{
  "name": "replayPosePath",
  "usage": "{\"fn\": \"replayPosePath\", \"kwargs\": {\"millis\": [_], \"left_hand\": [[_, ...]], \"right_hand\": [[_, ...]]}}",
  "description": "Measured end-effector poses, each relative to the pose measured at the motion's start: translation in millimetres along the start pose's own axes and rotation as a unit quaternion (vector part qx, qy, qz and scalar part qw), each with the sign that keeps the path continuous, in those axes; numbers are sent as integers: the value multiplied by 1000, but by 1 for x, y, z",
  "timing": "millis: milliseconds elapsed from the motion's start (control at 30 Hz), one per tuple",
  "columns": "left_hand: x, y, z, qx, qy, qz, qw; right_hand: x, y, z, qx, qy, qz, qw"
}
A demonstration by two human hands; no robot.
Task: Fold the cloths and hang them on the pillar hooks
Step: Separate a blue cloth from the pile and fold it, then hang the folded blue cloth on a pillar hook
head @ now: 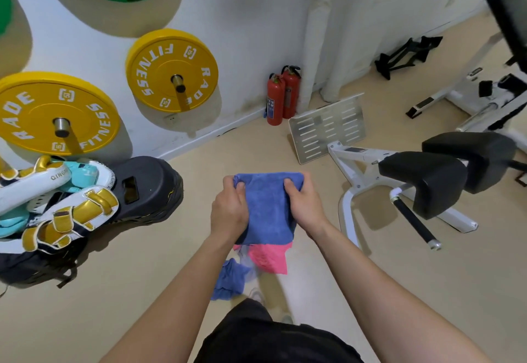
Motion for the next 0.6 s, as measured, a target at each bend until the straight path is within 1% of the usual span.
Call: {"fn": "replayPosePath", "kwargs": {"millis": [100, 200, 267, 333, 433, 533, 600], "left_hand": [[-21, -10, -12, 52, 28, 22, 998], [-49, -18, -24, 29, 29, 36, 999], [-66, -23, -39, 29, 20, 49, 998], [-82, -30, -59, 59, 19, 67, 996], [-111, -44, -95, 94, 26, 91, 991], [-149, -69, -140, 97, 27, 104, 989], [-178, -92, -173, 99, 21, 101, 990]], "right_hand": [[-20, -6, 1, 134, 25, -35, 990], [-48, -2, 7, 201, 36, -41, 978], [-70, 5, 17, 223, 53, -44, 972], [-94, 16, 27, 234, 66, -57, 968], [-137, 38, 36, 230, 60, -70, 969], [-190, 69, 42, 191, 65, -88, 976], [-231, 92, 46, 144, 66, -77, 984]]}}
Point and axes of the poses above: each hand's wrist, its own x-axis away from the middle knuckle, its own y-axis out of the back of the hand, z = x × y, the point moved 3 cm from there along -x, towards the middle knuckle, and after that the axes turned 11 degrees about y, right-handed, at the moved point
